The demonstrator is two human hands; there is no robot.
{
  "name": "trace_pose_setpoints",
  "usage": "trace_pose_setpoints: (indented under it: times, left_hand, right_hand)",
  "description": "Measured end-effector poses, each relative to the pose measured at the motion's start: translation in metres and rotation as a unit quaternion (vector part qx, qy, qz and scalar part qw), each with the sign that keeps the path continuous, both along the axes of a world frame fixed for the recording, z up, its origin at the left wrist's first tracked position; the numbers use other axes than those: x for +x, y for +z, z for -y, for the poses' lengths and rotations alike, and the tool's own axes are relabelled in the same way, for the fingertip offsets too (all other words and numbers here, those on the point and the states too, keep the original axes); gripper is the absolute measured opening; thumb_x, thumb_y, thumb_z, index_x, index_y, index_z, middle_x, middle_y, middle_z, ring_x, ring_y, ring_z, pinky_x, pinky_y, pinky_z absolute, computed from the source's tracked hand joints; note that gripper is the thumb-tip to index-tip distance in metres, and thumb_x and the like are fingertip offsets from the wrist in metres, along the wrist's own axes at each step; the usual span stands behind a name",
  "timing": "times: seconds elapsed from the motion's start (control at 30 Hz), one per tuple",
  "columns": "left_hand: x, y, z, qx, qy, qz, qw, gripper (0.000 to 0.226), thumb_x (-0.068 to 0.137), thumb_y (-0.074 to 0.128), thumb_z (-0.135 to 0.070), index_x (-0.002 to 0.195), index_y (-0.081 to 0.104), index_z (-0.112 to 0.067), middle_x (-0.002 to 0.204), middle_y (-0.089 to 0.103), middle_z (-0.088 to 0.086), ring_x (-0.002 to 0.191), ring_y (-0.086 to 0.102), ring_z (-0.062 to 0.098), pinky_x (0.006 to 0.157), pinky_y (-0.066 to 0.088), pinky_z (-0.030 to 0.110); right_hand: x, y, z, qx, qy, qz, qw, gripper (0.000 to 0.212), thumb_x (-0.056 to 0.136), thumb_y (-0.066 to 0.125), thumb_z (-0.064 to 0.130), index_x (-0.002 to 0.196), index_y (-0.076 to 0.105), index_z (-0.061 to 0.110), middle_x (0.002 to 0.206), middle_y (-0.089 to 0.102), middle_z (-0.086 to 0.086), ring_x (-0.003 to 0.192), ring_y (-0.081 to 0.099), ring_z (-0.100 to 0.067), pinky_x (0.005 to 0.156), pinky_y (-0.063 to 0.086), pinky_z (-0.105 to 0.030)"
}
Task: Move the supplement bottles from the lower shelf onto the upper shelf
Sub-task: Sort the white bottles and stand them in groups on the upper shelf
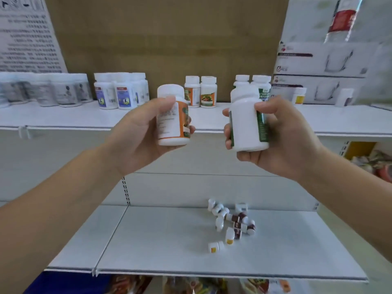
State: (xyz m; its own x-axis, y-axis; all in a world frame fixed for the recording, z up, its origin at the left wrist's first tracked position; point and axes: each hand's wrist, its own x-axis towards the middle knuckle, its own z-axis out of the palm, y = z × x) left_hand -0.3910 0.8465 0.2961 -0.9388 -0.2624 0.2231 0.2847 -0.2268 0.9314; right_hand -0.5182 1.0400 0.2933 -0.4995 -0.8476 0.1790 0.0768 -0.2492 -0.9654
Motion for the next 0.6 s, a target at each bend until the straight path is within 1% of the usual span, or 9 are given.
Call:
trace_pose_setpoints:
  times: [0.03,0.1,0.2,0.27,0.33,0.43,0.47,0.53,0.6]
  left_hand:
    - [-0.005,0.006,0.002,-0.012,0.009,-0.013,1.0,0.027,0.076,0.059,-0.029,0.097,0.063,-0.012,0.083,0.067,0.008,0.075,0.07,0.024,0.069,0.058,0.031]
    - [-0.013,0.017,0.004,-0.055,0.011,-0.024,0.998,0.024,0.08,0.062,-0.029,0.097,0.061,-0.012,0.086,0.069,0.008,0.077,0.07,0.022,0.069,0.059,0.03]
    - [-0.027,0.028,0.008,-0.12,0.013,-0.024,0.992,0.01,0.094,0.056,-0.024,0.095,0.059,-0.014,0.076,0.069,-0.001,0.071,0.068,0.013,0.064,0.056,0.026]
    - [-0.039,0.034,0.012,-0.132,0.027,-0.008,0.991,0.012,0.098,0.051,-0.024,0.093,0.059,-0.016,0.071,0.067,-0.004,0.068,0.066,0.01,0.066,0.055,0.025]
    - [-0.05,0.039,0.02,-0.118,0.042,0.01,0.992,0.016,0.099,0.047,-0.026,0.096,0.061,-0.018,0.073,0.066,-0.003,0.069,0.064,0.012,0.071,0.053,0.029]
    - [-0.065,0.041,0.034,-0.118,0.061,0.026,0.991,0.019,0.098,0.047,-0.026,0.1,0.063,-0.016,0.08,0.07,-0.001,0.075,0.068,0.014,0.074,0.056,0.032]
    - [-0.07,0.04,0.04,-0.134,0.066,0.029,0.988,0.018,0.098,0.05,-0.026,0.1,0.064,-0.016,0.082,0.073,-0.001,0.079,0.071,0.014,0.075,0.059,0.031]
    - [-0.079,0.04,0.052,-0.179,0.066,0.03,0.981,0.014,0.096,0.057,-0.029,0.101,0.065,-0.018,0.09,0.075,0.0,0.091,0.072,0.017,0.082,0.058,0.034]
    - [-0.089,0.042,0.064,-0.229,0.054,0.035,0.971,0.015,0.09,0.063,-0.03,0.101,0.065,-0.02,0.095,0.075,0.0,0.096,0.071,0.019,0.087,0.055,0.036]
  right_hand:
    - [-0.003,0.006,0.002,0.001,-0.004,-0.011,1.0,0.042,0.073,0.05,0.034,0.105,0.062,0.009,0.08,0.063,-0.012,0.069,0.063,-0.025,0.053,0.043,-0.027]
    - [-0.007,0.016,0.007,-0.002,-0.018,-0.05,0.999,0.034,0.076,0.053,0.033,0.101,0.061,0.011,0.079,0.064,-0.011,0.071,0.066,-0.026,0.047,0.047,-0.026]
    - [-0.015,0.026,0.018,0.003,-0.039,-0.11,0.993,0.024,0.077,0.058,0.031,0.095,0.059,0.016,0.08,0.067,-0.007,0.073,0.068,-0.025,0.045,0.047,-0.027]
    - [-0.023,0.032,0.027,0.017,-0.055,-0.127,0.99,0.023,0.075,0.06,0.033,0.093,0.059,0.019,0.081,0.067,-0.005,0.073,0.068,-0.023,0.049,0.045,-0.027]
    - [-0.033,0.036,0.036,0.023,-0.055,-0.113,0.992,0.023,0.074,0.059,0.035,0.092,0.061,0.021,0.083,0.066,-0.004,0.077,0.067,-0.024,0.058,0.046,-0.029]
    - [-0.05,0.035,0.047,0.026,-0.036,-0.084,0.995,0.027,0.073,0.056,0.026,0.098,0.062,0.019,0.086,0.067,-0.004,0.084,0.064,-0.026,0.071,0.05,-0.038]
    - [-0.056,0.035,0.051,0.032,-0.034,-0.083,0.995,0.029,0.073,0.057,0.024,0.101,0.062,0.018,0.089,0.067,-0.005,0.085,0.064,-0.026,0.073,0.052,-0.04]
    - [-0.067,0.036,0.057,0.042,-0.042,-0.101,0.993,0.031,0.075,0.061,0.022,0.105,0.061,0.017,0.096,0.068,-0.007,0.089,0.066,-0.026,0.072,0.055,-0.04]
    - [-0.079,0.041,0.064,0.049,-0.053,-0.131,0.989,0.028,0.081,0.067,0.02,0.108,0.06,0.017,0.102,0.069,-0.007,0.093,0.068,-0.025,0.076,0.058,-0.041]
